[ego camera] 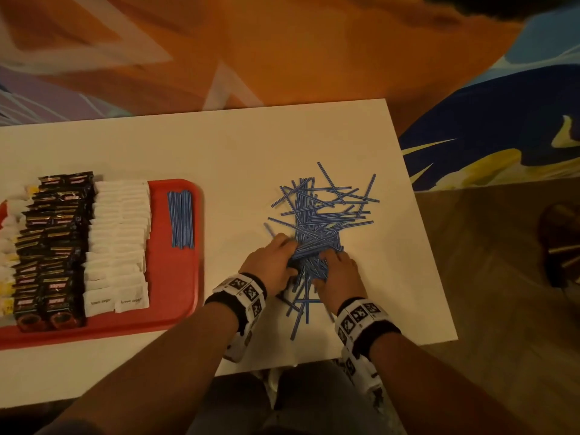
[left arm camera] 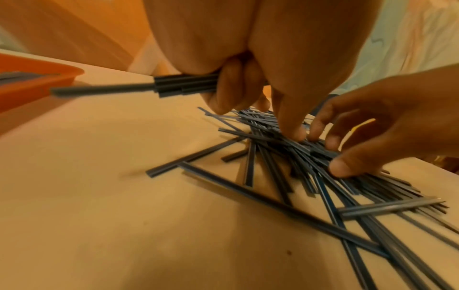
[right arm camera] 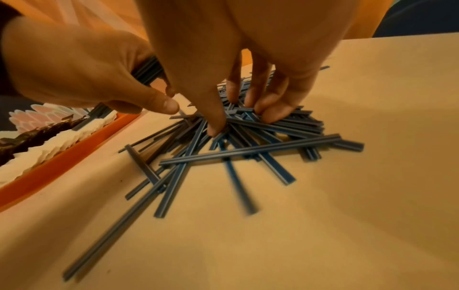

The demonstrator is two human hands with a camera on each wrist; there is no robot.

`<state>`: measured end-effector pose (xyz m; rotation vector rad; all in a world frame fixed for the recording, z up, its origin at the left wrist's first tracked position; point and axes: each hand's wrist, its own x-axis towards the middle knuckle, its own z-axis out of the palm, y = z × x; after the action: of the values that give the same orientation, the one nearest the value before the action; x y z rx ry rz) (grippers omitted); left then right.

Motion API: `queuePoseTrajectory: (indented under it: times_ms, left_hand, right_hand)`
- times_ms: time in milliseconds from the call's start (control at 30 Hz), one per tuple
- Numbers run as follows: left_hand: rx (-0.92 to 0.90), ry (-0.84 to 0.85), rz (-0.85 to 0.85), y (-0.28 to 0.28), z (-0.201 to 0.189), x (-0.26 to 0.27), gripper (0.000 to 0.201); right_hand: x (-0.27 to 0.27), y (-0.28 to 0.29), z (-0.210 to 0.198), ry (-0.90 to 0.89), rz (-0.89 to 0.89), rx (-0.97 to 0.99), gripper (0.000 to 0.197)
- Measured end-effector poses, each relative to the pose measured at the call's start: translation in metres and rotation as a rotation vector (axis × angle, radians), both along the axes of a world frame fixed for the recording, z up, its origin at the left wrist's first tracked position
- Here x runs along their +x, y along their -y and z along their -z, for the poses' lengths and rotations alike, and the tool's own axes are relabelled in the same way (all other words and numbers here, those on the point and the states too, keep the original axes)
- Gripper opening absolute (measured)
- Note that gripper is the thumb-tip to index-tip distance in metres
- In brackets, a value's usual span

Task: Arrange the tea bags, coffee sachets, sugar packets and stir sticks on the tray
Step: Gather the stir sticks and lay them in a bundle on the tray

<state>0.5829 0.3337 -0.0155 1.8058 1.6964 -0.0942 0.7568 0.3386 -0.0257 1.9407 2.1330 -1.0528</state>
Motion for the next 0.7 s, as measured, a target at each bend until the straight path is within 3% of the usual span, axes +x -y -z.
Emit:
queuePoseTrajectory:
  times_ms: [100,267,400,700]
  left_hand:
    - [0.028,0.003,-0.082,0.004,0.004,0.004,0.053]
    - [0.103,0.166,-0.460,0.006,0.009,0.004,0.026]
    - [0.069,0.290,-0.709,0.005,0.007,0.005,0.010]
    - [-0.025,0.350,-0.807,-0.007,0.009,0.012,0.012]
  right_hand:
    - [0.000,-0.004,0.002,-0.065,0.028,0.035,0.041]
    - [0.002,-0.004,0.003,0.104,0.012,0.038,0.054]
    - [-0.002,-0.009,0.003,0.080,0.037,0.012,0.034]
    - [-0.012,-0.019,-0.006,0.045,0.108,-0.107,0.043]
